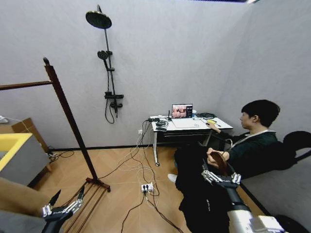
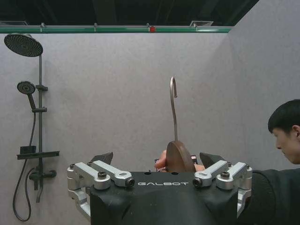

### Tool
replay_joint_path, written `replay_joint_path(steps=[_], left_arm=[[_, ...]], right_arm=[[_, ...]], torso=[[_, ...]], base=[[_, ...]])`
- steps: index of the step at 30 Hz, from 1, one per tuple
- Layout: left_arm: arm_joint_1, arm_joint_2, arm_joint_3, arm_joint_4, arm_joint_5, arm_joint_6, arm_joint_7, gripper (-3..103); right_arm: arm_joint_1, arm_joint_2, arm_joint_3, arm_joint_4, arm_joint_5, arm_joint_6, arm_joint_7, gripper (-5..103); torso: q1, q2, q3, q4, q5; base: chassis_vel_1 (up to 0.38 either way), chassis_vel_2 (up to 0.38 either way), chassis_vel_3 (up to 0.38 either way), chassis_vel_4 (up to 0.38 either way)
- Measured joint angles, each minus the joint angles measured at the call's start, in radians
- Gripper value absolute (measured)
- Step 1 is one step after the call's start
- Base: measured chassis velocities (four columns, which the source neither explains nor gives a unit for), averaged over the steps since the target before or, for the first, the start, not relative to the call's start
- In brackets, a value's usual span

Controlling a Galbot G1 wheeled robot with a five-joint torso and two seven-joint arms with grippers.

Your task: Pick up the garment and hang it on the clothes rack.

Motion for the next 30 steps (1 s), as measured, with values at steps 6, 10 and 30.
replay_joint_path(steps=[6,10,30], left_arm=[[0.0,0.0,0.0,0.0,0.0,0.0,0.0,100],[0.0,0.0,0.0,0.0,0.0,0.0,0.0,100],[0.0,0.0,0.0,0.0,0.0,0.0,0.0,100]], right_arm=[[0.005,-0.002,0.008,0.004,-0.006,-0.022,0.017,100],[0.032,-0.017,0.014,-0.001,0.002,-0.074,0.03,100],[0.141,-0.067,0.014,-0.038,0.071,-0.183,0.07,70]], torso=[[0.0,0.0,0.0,0.0,0.0001],[0.002,-0.001,0.0,-0.0001,0.0001],[0.001,-0.001,0.0,-0.0001,0.0001]], base=[[0.044,-0.028,-0.034,0.041],[0.0,0.0,0.0,0.0],[0.0,0.0,0.0,0.0]])
